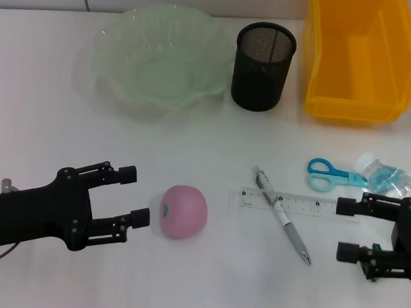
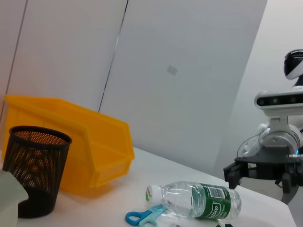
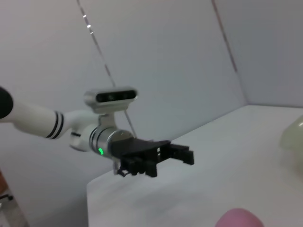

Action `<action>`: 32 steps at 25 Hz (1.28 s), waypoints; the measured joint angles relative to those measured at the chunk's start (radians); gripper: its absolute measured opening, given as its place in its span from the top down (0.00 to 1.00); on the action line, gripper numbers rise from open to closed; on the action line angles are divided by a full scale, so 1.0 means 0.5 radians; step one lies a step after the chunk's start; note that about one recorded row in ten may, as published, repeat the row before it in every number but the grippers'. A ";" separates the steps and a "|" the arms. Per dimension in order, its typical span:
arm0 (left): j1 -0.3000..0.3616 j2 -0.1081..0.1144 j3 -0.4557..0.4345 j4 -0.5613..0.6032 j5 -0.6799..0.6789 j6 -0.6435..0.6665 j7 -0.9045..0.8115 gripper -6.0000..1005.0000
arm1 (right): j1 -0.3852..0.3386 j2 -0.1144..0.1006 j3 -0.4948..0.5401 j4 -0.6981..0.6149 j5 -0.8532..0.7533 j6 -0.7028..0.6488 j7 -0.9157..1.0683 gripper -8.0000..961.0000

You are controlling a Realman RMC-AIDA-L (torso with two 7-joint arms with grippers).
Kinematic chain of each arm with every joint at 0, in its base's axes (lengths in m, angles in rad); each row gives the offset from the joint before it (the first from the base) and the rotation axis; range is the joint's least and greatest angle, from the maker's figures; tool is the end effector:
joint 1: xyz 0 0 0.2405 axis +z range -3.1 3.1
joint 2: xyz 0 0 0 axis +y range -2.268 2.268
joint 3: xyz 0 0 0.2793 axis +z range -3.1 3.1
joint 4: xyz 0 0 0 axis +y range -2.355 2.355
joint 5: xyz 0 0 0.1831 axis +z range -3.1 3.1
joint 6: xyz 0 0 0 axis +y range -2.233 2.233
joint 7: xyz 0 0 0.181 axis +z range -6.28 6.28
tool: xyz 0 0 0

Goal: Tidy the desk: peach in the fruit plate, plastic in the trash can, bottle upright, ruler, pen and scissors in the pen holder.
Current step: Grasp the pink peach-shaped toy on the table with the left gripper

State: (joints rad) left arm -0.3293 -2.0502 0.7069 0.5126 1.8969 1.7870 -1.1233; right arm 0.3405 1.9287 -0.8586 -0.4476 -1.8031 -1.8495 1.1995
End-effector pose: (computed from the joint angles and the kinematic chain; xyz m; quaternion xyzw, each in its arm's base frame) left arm -0.2773 0.2440 -0.0412 -0.9206 -0.1969 -0.3253 0.0887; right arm 0.2879 0.2367 -0.0124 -0.9250 0.2165 0.3106 0.0323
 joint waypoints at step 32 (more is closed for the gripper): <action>-0.358 -0.044 0.428 0.448 0.342 -0.321 -0.803 0.22 | -0.052 0.026 0.087 -0.028 -0.047 0.119 -0.012 0.18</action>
State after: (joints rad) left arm -0.5084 -2.0723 0.9207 0.7368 2.0681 1.6262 -1.5246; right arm 0.3145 1.9415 -0.8150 -0.4617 -1.8265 -1.7900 1.1935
